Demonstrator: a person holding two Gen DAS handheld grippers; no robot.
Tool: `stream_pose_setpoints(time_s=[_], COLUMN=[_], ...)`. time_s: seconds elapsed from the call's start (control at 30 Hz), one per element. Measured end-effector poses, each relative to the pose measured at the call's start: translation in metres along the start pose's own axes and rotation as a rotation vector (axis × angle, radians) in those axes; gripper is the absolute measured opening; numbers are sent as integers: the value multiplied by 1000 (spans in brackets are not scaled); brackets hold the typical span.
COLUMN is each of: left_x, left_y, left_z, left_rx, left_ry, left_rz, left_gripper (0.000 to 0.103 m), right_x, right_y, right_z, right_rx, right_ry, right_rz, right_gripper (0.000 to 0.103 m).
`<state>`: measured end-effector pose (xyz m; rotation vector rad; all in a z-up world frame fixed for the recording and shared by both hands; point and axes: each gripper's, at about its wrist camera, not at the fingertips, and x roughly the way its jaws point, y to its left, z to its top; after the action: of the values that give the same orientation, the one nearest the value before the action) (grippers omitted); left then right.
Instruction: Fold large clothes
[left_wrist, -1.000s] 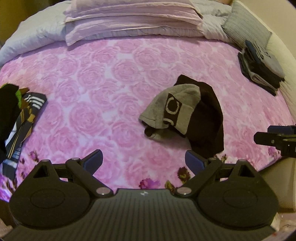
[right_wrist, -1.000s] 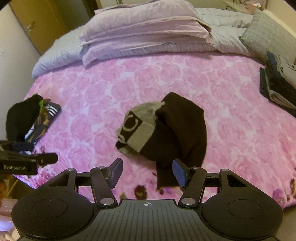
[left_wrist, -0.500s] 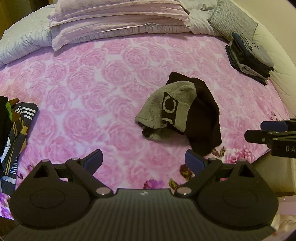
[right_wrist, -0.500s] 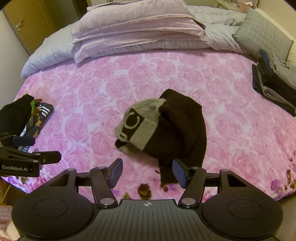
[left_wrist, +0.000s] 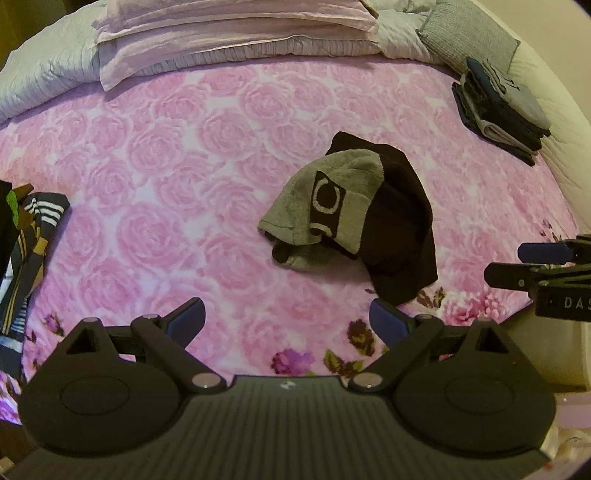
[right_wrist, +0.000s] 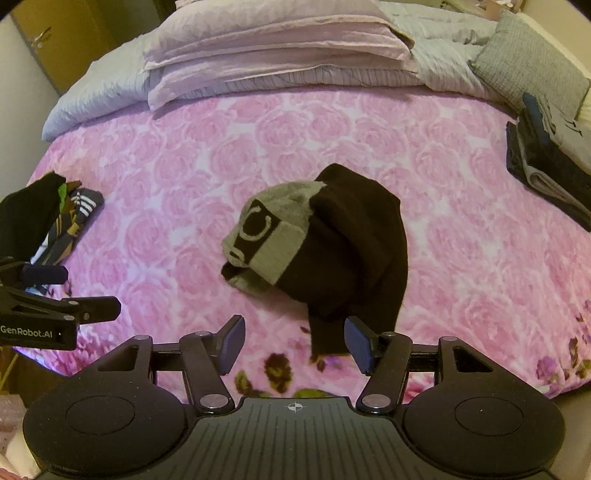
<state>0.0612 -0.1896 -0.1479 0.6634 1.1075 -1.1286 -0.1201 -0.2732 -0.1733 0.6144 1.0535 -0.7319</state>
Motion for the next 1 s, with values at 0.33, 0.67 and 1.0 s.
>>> stream_pose_setpoints(time_s=[0.33, 0.67, 1.0], left_x=[16, 58, 107], left_y=[-28, 7, 83], left_z=[-9, -41, -70], left_rx=[-110, -293, -469], left_ry=[37, 43, 58], left_rz=[50, 130, 249], left_gripper=[94, 94, 94], right_x=[8, 57, 146], right_y=[-37, -28, 28], right_z=[4, 5, -22], right_rx=[-93, -344, -778], right_ry=[29, -12, -114], right_rz=[29, 33, -28], right_gripper=[57, 57, 61])
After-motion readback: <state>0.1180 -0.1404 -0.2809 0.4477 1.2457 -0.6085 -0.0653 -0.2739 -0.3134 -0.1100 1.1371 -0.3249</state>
